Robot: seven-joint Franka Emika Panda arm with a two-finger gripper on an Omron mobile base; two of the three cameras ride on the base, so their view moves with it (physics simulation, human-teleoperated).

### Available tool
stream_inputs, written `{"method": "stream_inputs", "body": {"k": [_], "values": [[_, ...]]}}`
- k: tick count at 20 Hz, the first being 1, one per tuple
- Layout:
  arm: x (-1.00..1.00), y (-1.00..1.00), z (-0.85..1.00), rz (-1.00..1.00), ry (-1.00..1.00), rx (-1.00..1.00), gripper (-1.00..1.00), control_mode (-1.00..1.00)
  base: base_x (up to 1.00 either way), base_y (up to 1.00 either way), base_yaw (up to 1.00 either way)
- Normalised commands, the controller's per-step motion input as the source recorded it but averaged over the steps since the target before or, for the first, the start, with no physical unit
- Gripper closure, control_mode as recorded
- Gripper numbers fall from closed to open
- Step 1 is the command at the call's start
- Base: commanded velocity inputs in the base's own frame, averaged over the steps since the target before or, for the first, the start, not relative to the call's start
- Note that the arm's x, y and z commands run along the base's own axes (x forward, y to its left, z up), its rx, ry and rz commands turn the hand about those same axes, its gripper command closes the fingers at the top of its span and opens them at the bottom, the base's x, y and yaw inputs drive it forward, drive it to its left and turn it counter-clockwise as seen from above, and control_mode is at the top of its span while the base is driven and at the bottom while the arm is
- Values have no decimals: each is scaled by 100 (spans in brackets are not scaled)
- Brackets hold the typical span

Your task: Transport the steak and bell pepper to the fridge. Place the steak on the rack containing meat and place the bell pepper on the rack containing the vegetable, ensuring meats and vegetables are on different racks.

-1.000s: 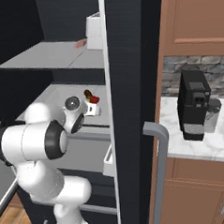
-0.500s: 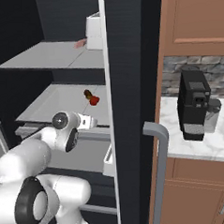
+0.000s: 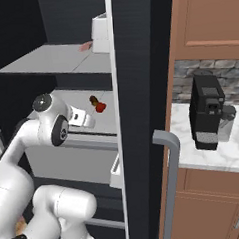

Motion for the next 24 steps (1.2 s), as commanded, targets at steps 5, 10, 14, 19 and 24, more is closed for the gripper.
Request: {"method": "stream_inputs", "body": {"k": [5,10,14,19,24], "values": [[-69,1,65,-1,19,3,-100,-100,0,0,0],[-97,0,0,0,-2,0,-100,-100,0,0,0],[-96,0,5,0,-12,0,-100,-100,0,0,0],[-85,0,35,4,0,0,-100,-100,0,0,0],[-80,-6,57,6,0,0,-100,-100,0,0,0]]}}
